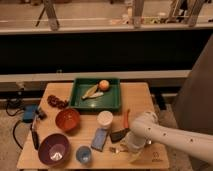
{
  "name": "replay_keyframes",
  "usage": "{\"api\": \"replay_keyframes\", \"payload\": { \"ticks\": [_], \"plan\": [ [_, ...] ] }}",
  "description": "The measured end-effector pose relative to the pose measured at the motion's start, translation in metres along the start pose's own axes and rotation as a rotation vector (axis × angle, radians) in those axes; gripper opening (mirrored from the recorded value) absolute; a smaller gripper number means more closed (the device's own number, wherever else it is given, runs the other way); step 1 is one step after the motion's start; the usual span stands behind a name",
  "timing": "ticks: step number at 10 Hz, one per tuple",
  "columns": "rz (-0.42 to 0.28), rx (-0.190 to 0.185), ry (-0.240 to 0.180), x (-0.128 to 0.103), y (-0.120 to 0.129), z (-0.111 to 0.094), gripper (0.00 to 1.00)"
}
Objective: Place fork in purple bowl
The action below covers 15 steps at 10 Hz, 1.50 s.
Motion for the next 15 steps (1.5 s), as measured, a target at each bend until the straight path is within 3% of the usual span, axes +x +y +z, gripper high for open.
{"api": "replay_keyframes", "payload": {
  "ticks": [1,3,8,12,15],
  "plan": [
    [-0.005,0.002,0.004,0.0,-0.002,-0.003,0.13],
    [0.0,-0.006,0.005,0.002,0.002,-0.002,0.0],
    [0.005,-0.015,-0.011,0.001,0.0,0.0,0.05],
    [0.002,-0.011,-0.007,0.001,-0.002,-0.003,0.0],
    [0.017,0.013,0.003,-0.005,-0.005,-0.034,0.0]
  ]
}}
